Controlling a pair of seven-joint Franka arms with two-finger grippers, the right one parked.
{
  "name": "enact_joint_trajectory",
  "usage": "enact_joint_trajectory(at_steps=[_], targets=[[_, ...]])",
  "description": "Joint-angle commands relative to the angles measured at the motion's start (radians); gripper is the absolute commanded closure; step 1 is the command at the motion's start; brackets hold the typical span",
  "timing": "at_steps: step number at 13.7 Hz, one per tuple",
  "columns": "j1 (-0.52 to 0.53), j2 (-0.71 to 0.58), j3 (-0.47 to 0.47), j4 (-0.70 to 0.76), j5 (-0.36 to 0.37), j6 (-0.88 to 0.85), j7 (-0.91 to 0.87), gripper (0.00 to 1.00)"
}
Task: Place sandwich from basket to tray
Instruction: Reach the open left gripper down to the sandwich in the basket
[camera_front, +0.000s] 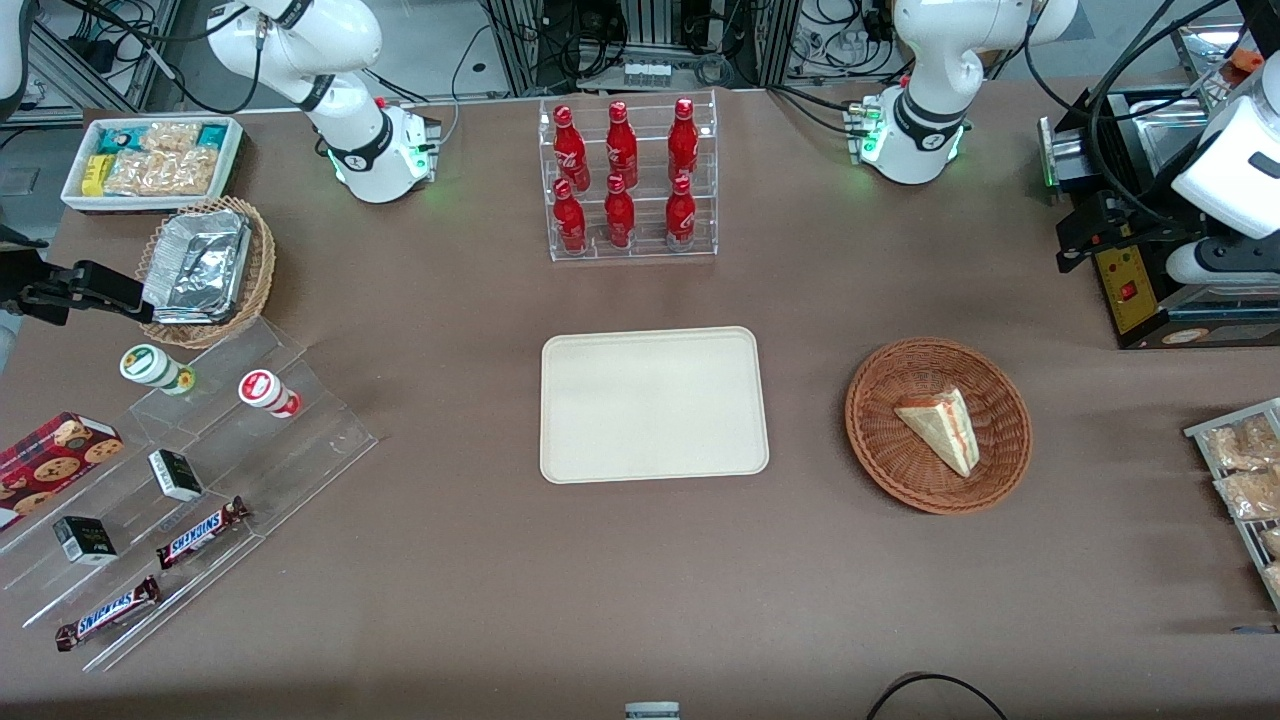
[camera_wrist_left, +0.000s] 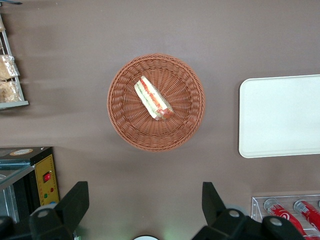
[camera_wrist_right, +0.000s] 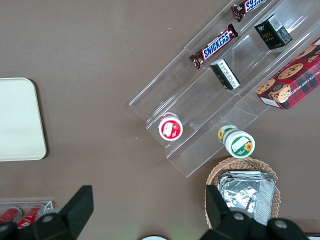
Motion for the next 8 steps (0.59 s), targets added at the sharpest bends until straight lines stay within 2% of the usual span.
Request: enact_joint_trajectory(at_steps=[1, 6, 8], targets=[[0.001, -0.018, 0.010, -0.022, -0.030, -0.001, 0.011, 0.00], [0.004, 0.018, 0.010, -0.033, 0.008, 0.019, 0.000, 0.00], [0.003, 0.025, 0.010, -0.122, 0.008, 0.096, -0.020, 0.00]])
